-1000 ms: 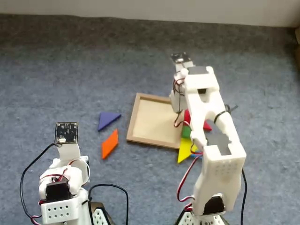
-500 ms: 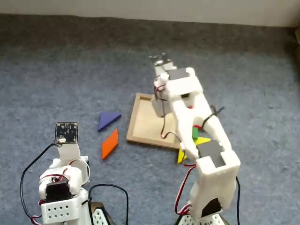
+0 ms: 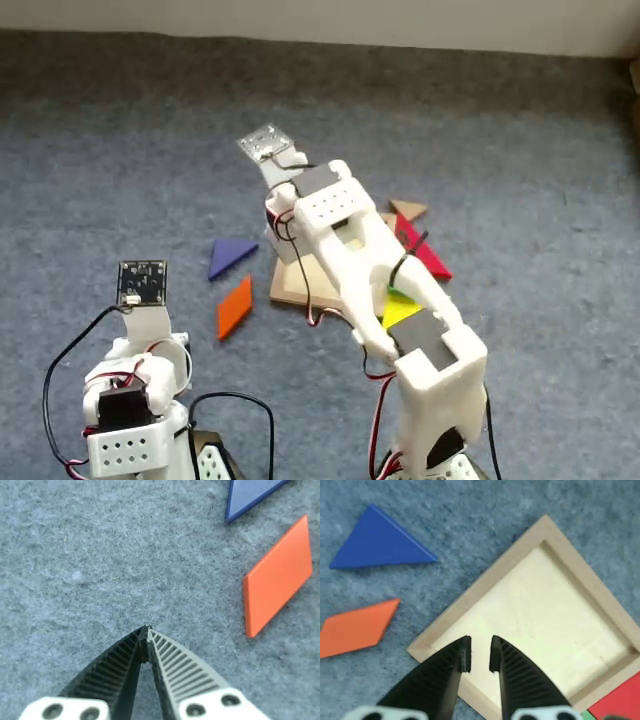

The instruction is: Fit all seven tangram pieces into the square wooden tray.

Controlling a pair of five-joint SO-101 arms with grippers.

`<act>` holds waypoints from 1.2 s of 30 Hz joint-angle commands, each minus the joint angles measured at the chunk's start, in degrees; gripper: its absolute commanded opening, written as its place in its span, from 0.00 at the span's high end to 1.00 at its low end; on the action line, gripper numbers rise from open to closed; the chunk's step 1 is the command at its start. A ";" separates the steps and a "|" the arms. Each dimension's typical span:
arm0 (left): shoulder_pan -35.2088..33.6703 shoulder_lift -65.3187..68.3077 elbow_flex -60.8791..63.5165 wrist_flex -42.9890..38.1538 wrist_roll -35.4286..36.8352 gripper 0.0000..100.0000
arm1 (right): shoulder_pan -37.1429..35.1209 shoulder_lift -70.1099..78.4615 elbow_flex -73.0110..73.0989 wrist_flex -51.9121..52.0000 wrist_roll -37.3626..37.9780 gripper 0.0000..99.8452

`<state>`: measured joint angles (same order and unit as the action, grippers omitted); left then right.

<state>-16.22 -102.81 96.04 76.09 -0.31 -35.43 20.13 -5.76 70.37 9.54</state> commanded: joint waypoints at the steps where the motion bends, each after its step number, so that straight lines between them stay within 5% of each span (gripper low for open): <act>1: -0.40 -1.54 1.10 0.26 -0.18 0.99 | -0.66 2.59 -1.36 -2.24 -0.70 0.93; 10: -0.40 -1.54 1.10 0.26 -0.18 0.99 | -0.57 10.15 -8.40 -1.98 -0.70 0.93; 24: -0.40 -1.54 1.10 0.26 -0.18 0.99 | -9.80 11.30 -14.11 -1.45 -0.70 0.93; 36: -0.40 -1.54 1.10 0.26 -0.18 0.99 | -5.23 -0.84 -17.63 17.54 -0.35 0.93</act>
<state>-16.22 -102.81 96.04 76.09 -0.31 -43.69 27.34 -20.18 84.97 9.54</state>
